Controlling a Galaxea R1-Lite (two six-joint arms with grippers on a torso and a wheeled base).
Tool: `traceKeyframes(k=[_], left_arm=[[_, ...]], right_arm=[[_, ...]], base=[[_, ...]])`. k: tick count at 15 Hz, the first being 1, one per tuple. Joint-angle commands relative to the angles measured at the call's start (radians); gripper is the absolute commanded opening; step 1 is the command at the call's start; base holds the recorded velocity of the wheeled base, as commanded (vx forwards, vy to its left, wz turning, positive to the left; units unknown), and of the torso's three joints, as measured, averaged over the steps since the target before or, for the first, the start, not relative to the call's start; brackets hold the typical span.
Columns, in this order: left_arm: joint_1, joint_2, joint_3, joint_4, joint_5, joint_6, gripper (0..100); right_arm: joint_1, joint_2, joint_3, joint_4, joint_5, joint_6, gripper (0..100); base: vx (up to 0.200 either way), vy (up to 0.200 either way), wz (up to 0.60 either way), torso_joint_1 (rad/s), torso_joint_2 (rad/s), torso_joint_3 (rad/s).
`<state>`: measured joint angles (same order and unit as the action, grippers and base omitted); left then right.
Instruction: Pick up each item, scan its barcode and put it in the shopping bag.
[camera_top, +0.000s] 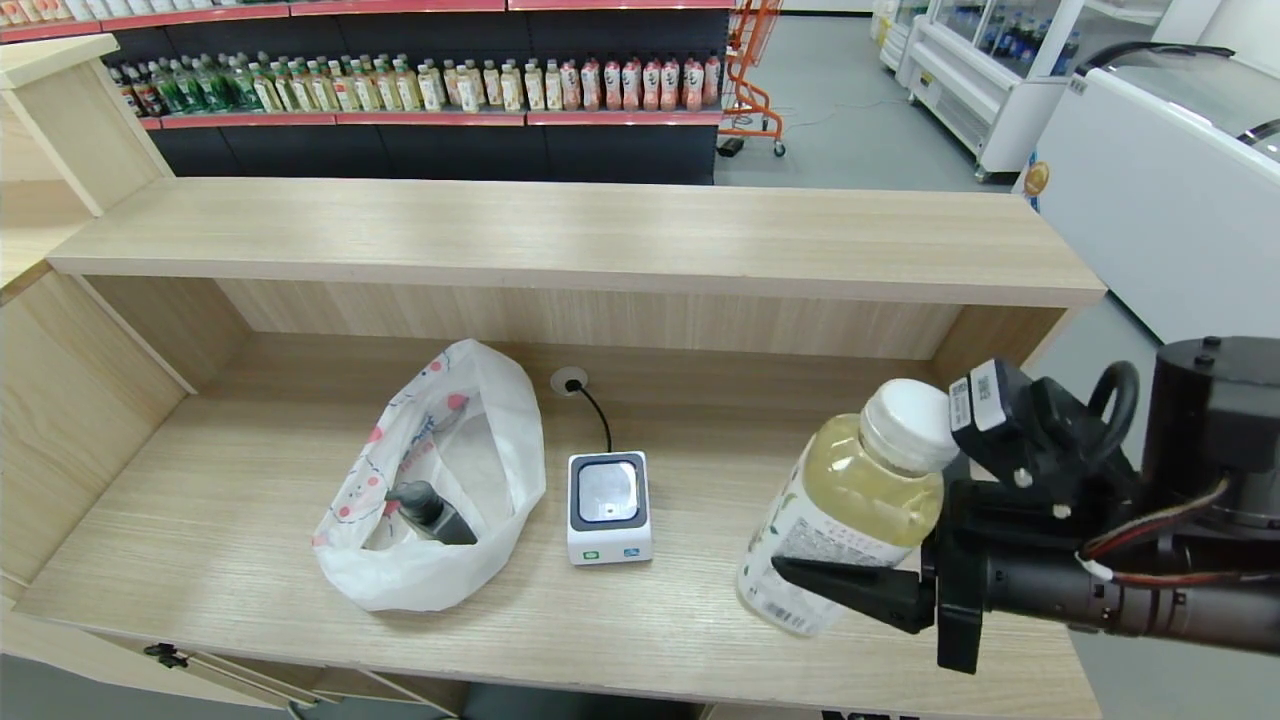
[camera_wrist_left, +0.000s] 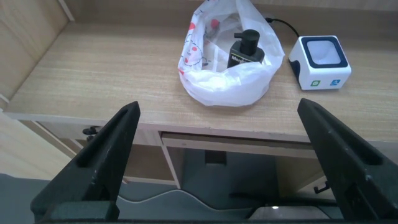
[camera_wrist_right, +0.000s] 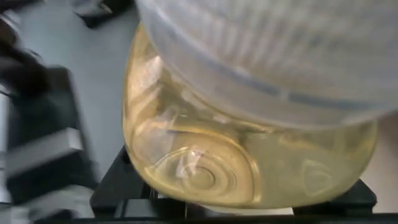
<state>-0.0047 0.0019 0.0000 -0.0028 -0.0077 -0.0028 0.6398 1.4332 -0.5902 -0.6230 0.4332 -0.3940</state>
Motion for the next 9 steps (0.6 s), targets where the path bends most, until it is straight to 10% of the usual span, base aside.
traceKeyframes(k=[1,9], left_arm=[[0.000,0.000,0.000,0.000,0.000,0.000,100],[0.000,0.000,0.000,0.000,0.000,0.000,100]], right_arm=[[-0.103,0.041,0.009,-0.118,-0.064,-0.304,0],[-0.094,0.113,0.073,-0.337,-0.245,-0.586,0]], base=[[0.000,0.000,0.00,0.000,0.00,0.000],[0.000,0.000,0.00,0.000,0.00,0.000]])
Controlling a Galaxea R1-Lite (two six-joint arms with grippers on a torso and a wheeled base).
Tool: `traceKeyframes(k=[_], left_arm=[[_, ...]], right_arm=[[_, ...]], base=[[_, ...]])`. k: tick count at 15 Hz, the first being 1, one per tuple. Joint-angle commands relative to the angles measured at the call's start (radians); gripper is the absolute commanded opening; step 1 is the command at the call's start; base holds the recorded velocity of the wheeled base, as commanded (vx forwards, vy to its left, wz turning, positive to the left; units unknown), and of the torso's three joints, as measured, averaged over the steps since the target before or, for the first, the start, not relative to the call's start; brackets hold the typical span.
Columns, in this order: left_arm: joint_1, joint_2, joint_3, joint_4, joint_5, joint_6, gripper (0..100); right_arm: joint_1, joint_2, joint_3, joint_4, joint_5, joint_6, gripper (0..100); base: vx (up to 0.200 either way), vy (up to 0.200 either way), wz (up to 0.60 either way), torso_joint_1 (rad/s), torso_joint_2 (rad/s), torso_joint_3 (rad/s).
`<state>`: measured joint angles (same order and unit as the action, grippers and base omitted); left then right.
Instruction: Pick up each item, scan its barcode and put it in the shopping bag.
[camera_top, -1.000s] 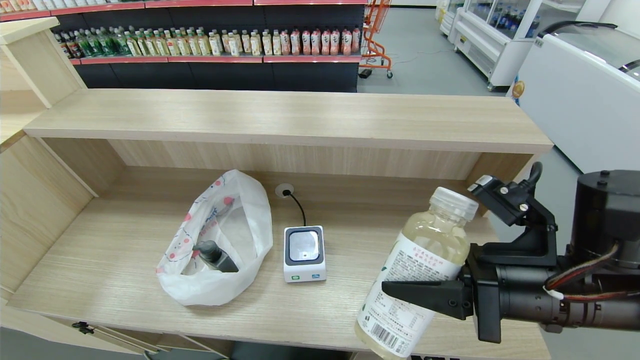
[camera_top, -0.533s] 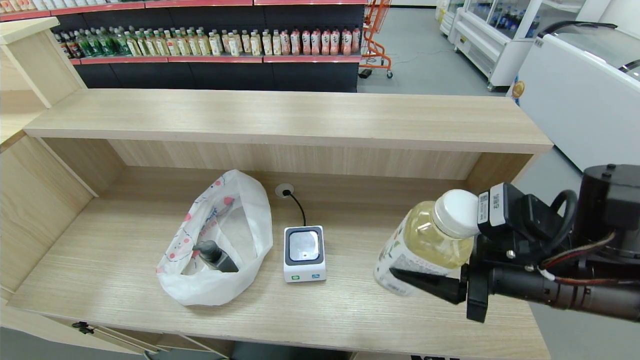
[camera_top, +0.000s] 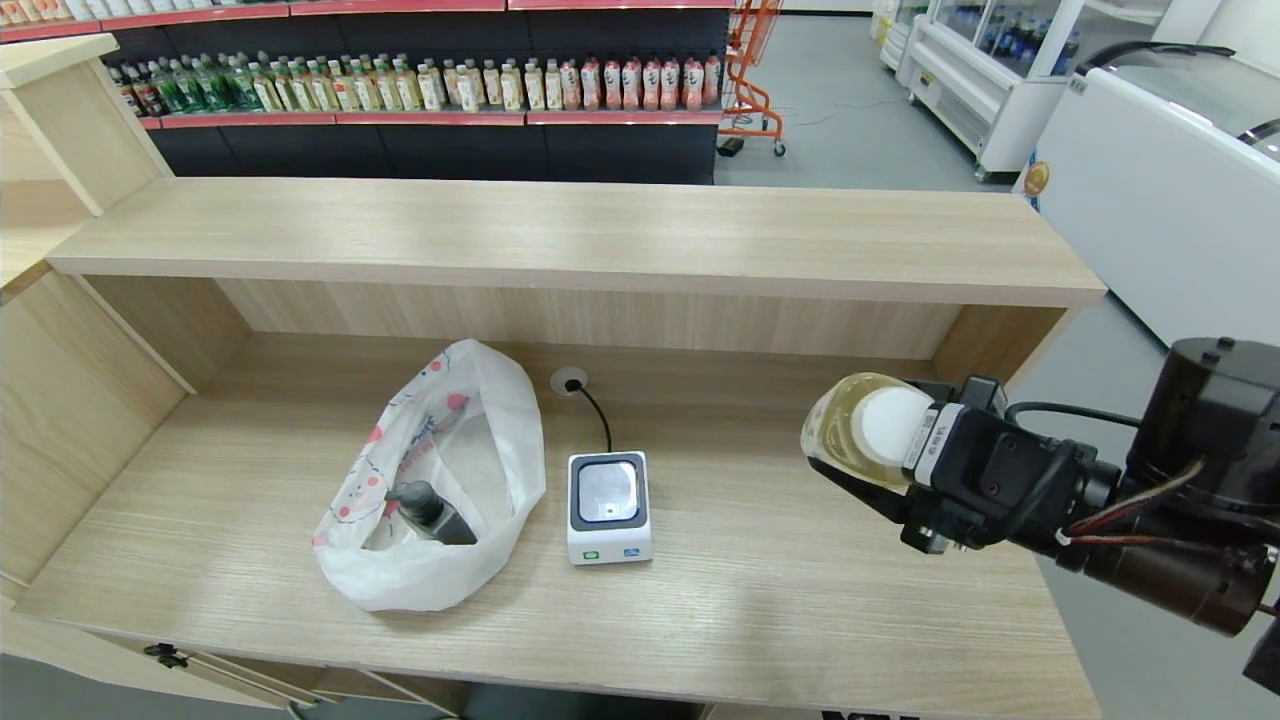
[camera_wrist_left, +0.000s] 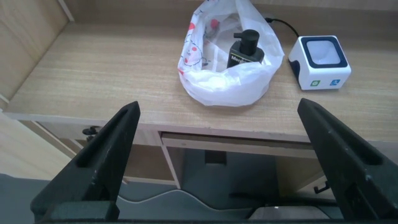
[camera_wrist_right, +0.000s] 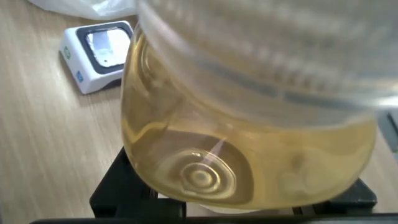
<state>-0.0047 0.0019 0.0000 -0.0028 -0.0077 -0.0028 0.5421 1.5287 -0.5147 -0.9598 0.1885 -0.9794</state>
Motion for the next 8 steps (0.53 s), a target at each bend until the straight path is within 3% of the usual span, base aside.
traceKeyframes(k=[1,7,8], left_arm=[[0.000,0.000,0.000,0.000,0.000,0.000,100],[0.000,0.000,0.000,0.000,0.000,0.003,100],[0.000,0.000,0.000,0.000,0.000,-0.002,100]], right_arm=[[0.002,0.014,-0.004,-0.005,-0.006,-0.022,0],[0.041,-0.042,-0.001,-0.013,-0.139,-0.056,0],[0.041,-0.045,0.007,-0.013,-0.139,-0.056,0]], base=[[0.000,0.000,0.00,0.000,0.00,0.000],[0.000,0.000,0.00,0.000,0.00,0.000],[0.000,0.200,0.00,0.002,0.00,-0.002]])
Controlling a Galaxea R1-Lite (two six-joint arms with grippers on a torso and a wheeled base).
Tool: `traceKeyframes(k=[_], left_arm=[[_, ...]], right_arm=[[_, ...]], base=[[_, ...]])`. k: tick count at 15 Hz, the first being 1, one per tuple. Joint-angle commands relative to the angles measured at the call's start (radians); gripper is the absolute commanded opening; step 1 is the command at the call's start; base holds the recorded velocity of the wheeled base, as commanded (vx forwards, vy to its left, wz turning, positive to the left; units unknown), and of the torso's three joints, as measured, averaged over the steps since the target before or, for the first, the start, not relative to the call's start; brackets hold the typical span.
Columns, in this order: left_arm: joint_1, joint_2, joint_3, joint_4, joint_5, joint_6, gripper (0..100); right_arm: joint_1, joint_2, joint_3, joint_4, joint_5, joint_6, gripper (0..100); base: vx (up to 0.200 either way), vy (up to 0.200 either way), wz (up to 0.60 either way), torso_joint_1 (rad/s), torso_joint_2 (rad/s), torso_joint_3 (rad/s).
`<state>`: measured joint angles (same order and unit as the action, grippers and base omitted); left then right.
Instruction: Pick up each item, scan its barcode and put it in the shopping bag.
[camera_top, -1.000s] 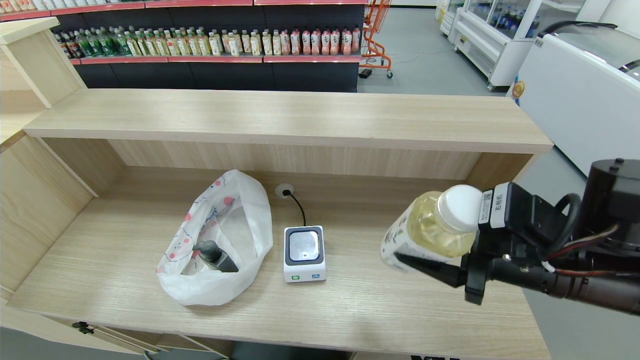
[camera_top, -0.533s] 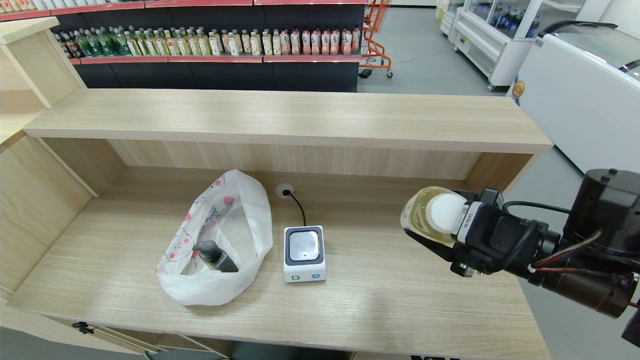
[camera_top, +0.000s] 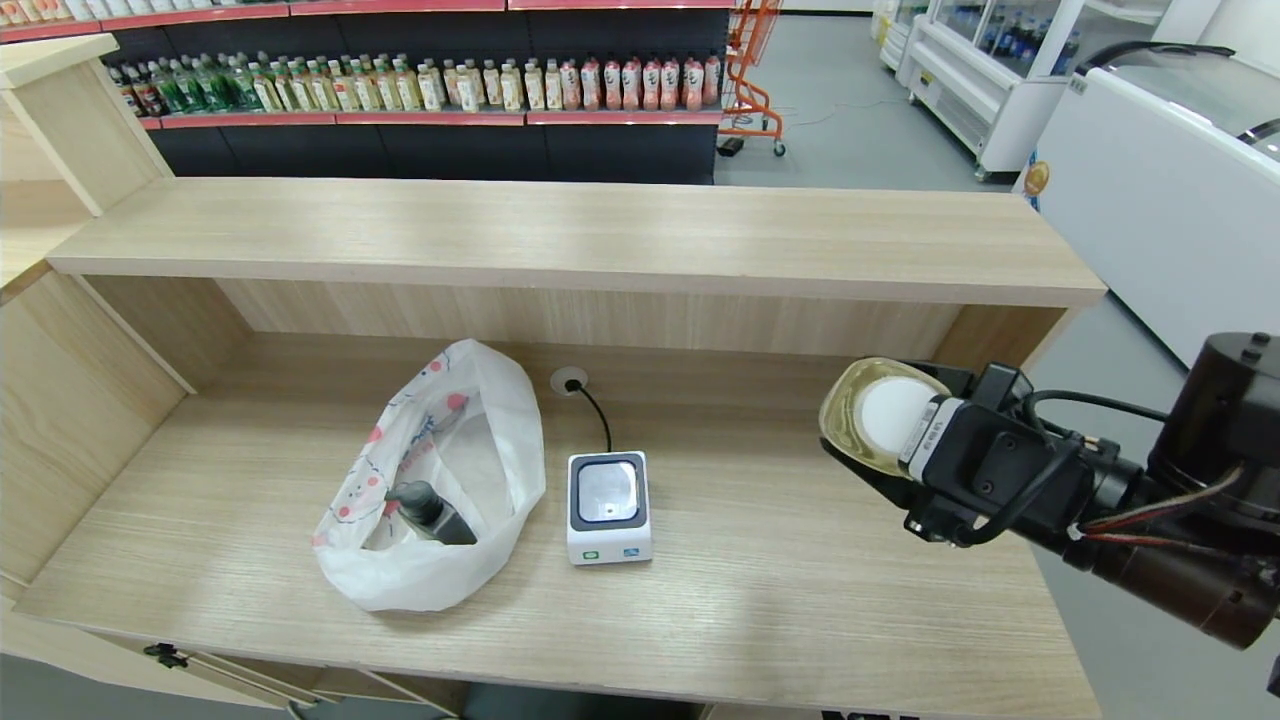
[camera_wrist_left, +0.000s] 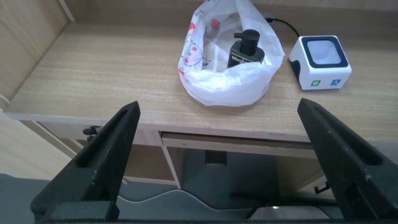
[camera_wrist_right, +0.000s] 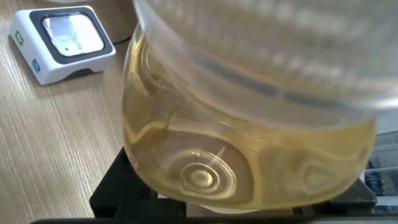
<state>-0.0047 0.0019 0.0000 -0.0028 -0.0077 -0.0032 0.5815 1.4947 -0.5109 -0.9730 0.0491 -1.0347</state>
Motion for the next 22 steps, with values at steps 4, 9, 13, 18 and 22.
traceKeyframes(k=[4,9,13,18,22], left_arm=[[0.000,0.000,0.000,0.000,0.000,-0.001,100],[0.000,0.000,0.000,0.000,0.000,-0.008,100],[0.000,0.000,0.000,0.000,0.000,-0.006,100],[0.000,0.000,0.000,0.000,0.000,-0.003,100],[0.002,0.000,0.000,0.000,0.000,-0.003,100]], right_arm=[[0.003,0.016,-0.012,0.000,0.003,-0.002,0],[-0.043,0.131,-0.032,-0.055,0.014,0.004,0],[-0.072,0.254,-0.029,-0.164,0.061,-0.002,0],[-0.121,0.331,-0.029,-0.228,0.063,-0.058,0],[-0.140,0.389,-0.009,-0.300,0.064,-0.088,0]], base=[[0.000,0.200,0.00,0.004,0.00,0.004],[0.000,0.200,0.00,0.005,0.00,0.000],[0.000,0.200,0.00,0.002,0.00,-0.002],[0.000,0.120,0.00,0.003,0.00,0.003],[0.000,0.000,0.00,0.000,0.00,0.000]])
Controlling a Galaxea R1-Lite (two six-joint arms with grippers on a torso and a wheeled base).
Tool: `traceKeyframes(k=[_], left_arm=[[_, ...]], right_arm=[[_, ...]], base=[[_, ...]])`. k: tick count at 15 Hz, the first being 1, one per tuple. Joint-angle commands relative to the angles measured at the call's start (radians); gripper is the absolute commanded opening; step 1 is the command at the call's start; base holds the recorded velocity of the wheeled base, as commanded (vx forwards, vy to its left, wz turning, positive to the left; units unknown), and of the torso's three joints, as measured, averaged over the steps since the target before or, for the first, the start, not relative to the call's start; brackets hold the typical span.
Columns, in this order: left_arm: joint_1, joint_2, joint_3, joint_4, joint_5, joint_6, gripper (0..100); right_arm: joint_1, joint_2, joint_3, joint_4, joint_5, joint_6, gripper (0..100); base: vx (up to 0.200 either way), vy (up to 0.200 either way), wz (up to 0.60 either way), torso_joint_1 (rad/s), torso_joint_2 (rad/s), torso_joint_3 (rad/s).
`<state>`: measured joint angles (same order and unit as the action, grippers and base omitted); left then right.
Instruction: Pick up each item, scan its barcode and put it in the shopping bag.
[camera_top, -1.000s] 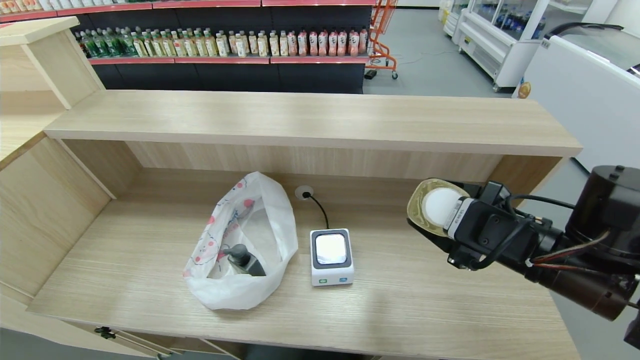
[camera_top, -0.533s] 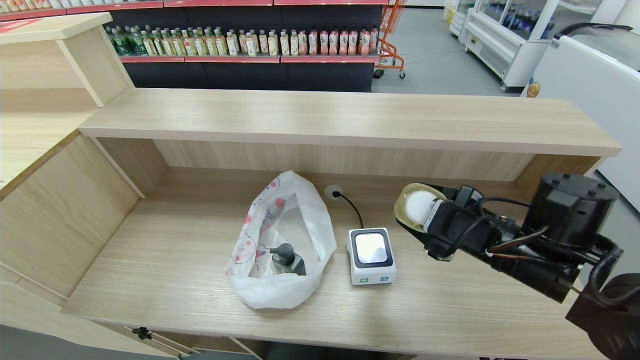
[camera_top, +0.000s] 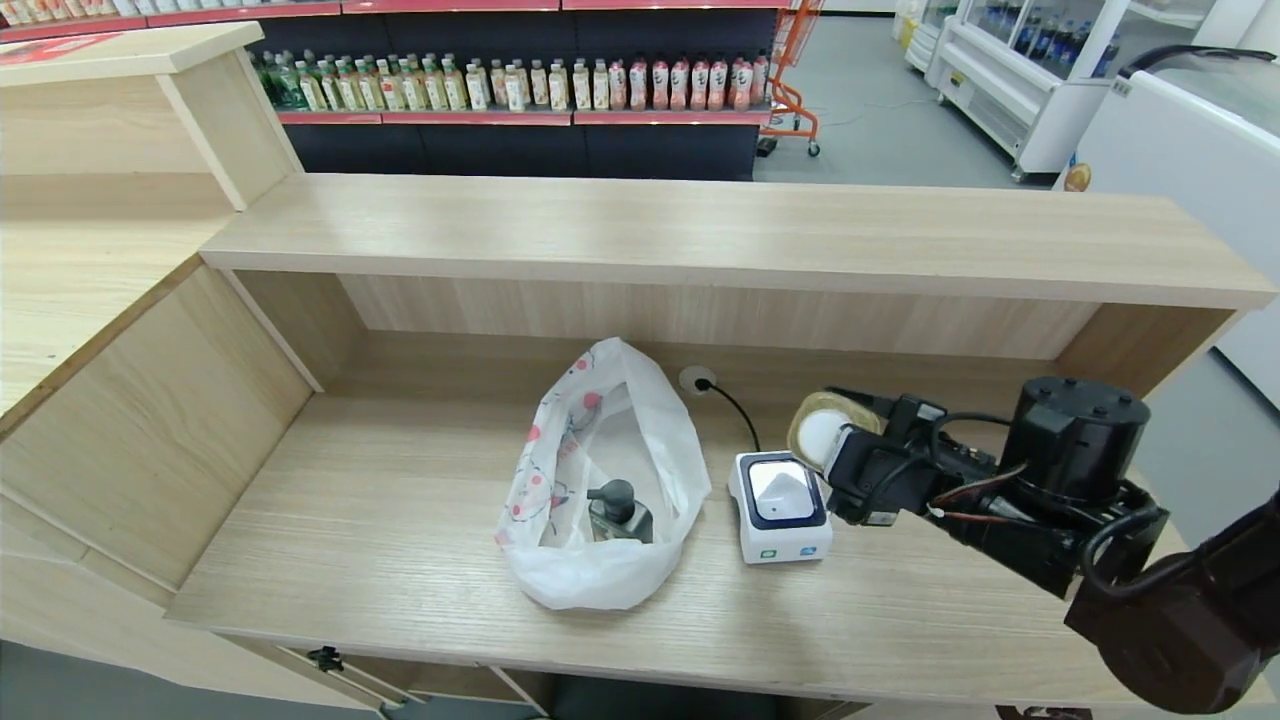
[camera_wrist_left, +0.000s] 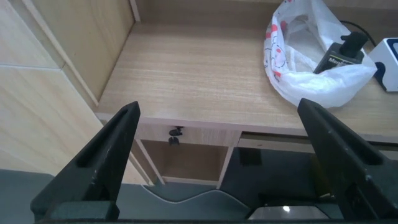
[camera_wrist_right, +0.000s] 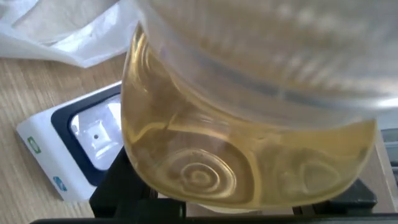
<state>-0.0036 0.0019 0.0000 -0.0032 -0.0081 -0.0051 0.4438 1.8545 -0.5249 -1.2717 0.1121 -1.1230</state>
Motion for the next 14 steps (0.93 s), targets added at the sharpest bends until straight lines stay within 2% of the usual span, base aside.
traceKeyframes(k=[1,4,7,14], left_arm=[[-0.001,0.000,0.000,0.000,0.000,-0.001,100],[-0.001,0.000,0.000,0.000,0.000,-0.001,100],[-0.001,0.000,0.000,0.000,0.000,-0.001,100],[-0.001,0.000,0.000,0.000,0.000,-0.001,100]], right_arm=[[-0.002,0.058,0.026,-0.043,0.001,-0.015,0],[0.006,0.149,0.069,-0.199,0.008,-0.014,0],[0.013,0.215,0.074,-0.296,0.020,-0.011,0],[0.032,0.269,0.042,-0.299,0.017,-0.009,0]], base=[[0.000,0.000,0.00,0.000,0.00,0.000],[0.000,0.000,0.00,0.000,0.00,0.000],[0.000,0.000,0.00,0.000,0.00,0.000],[0.000,0.000,0.00,0.000,0.00,0.000]])
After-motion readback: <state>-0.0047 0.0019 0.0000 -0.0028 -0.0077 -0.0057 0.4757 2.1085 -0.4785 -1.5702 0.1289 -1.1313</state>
